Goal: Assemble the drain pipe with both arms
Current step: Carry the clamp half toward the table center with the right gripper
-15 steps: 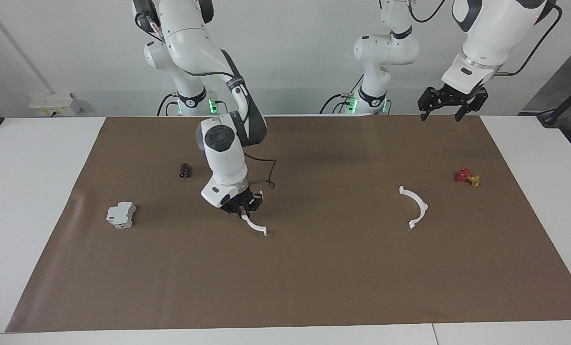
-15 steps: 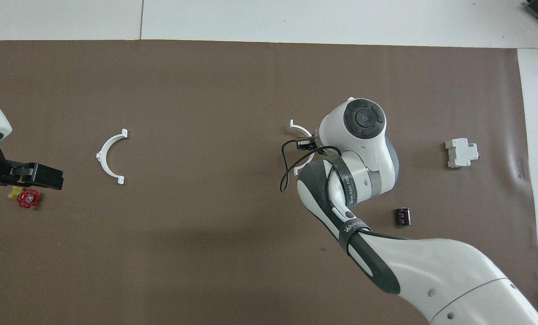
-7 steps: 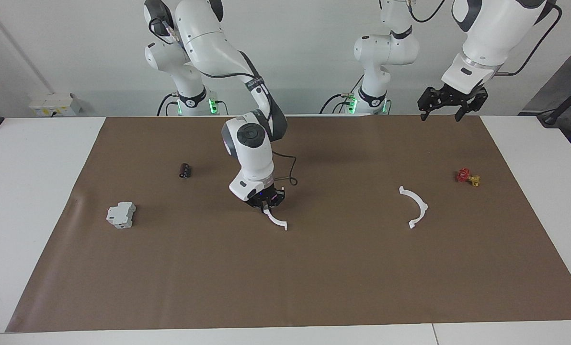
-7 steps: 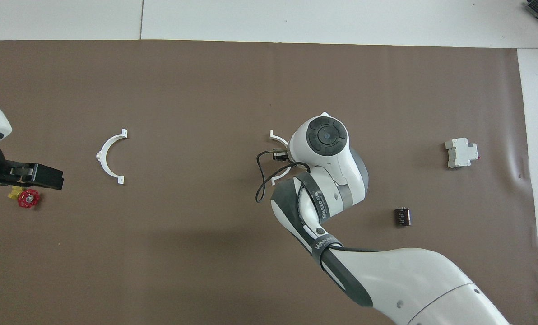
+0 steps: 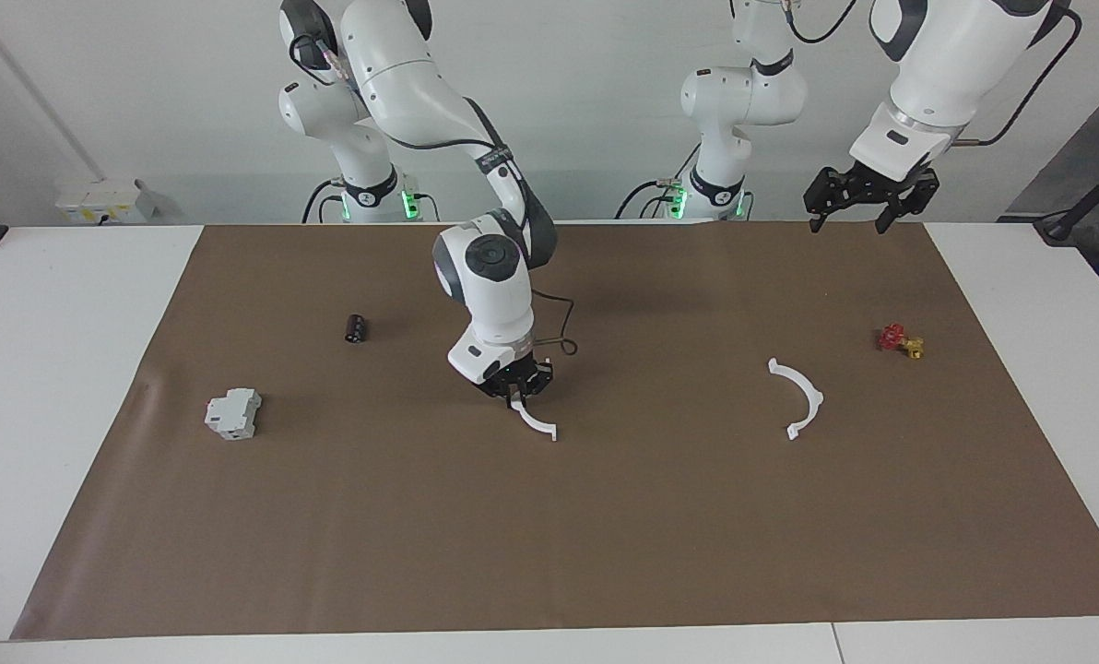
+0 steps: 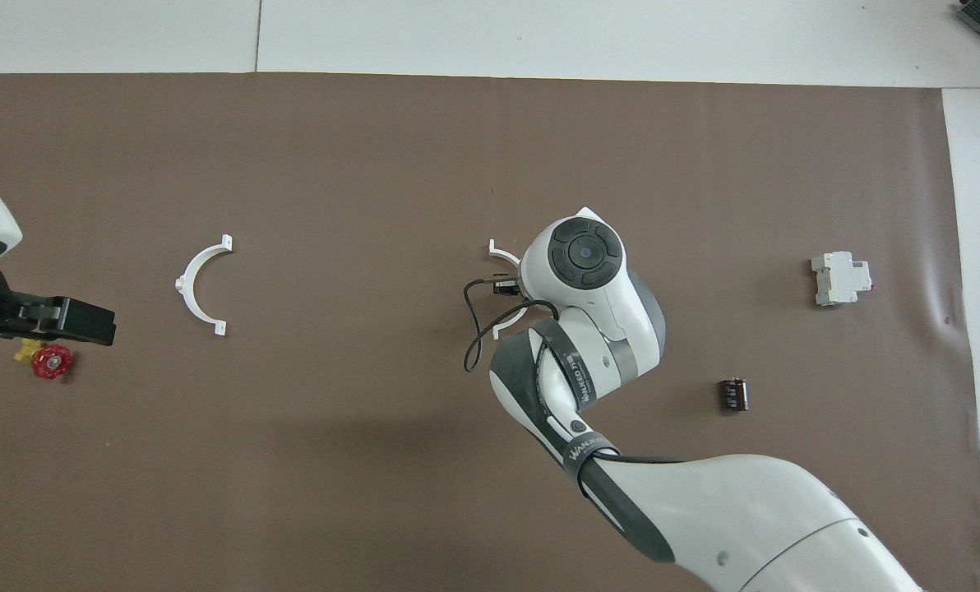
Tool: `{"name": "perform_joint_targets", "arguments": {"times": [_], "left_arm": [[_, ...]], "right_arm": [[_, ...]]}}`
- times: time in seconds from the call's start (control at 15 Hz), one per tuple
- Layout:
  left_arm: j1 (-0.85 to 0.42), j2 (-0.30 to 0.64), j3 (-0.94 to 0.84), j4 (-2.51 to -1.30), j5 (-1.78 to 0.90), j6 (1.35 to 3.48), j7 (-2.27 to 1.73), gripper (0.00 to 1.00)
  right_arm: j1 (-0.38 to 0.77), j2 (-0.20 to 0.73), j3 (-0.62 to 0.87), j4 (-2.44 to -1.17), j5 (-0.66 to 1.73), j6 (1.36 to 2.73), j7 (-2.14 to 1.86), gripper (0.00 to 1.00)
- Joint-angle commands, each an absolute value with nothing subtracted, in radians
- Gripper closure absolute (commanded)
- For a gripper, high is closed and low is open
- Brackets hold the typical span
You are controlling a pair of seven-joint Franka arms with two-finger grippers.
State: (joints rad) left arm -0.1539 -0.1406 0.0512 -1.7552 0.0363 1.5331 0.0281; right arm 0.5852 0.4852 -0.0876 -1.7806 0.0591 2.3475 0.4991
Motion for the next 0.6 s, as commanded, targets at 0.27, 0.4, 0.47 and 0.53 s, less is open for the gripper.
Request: {"name": "perform_joint_targets", "arguments": {"times": [0.27, 0.4, 0.47, 0.53], "left_arm": [[-0.161, -0.153, 0.058, -1.77, 0.021, 1.548, 0.026, 0.0], [-0.16, -0.153, 0.058, -1.772, 0.021, 1.548, 0.026, 0.0], [-0.158, -0.155, 0.058, -1.772, 0.021, 1.548, 0.028, 0.0], [-0.158, -0.155, 0.058, -1.772, 0.021, 1.548, 0.028, 0.0]], "right_arm": [[0.594, 0.492, -0.089, -1.784, 0.04, 2.365, 0.538, 0.44], [0.627, 0.486, -0.094, -1.786, 0.04, 2.35, 0.557, 0.0], [0.627, 0.474, -0.094, -1.781, 0.038, 2.342, 0.566, 0.0], [0.621, 0.45, -0.095, -1.776, 0.038, 2.326, 0.566, 0.0]]}}
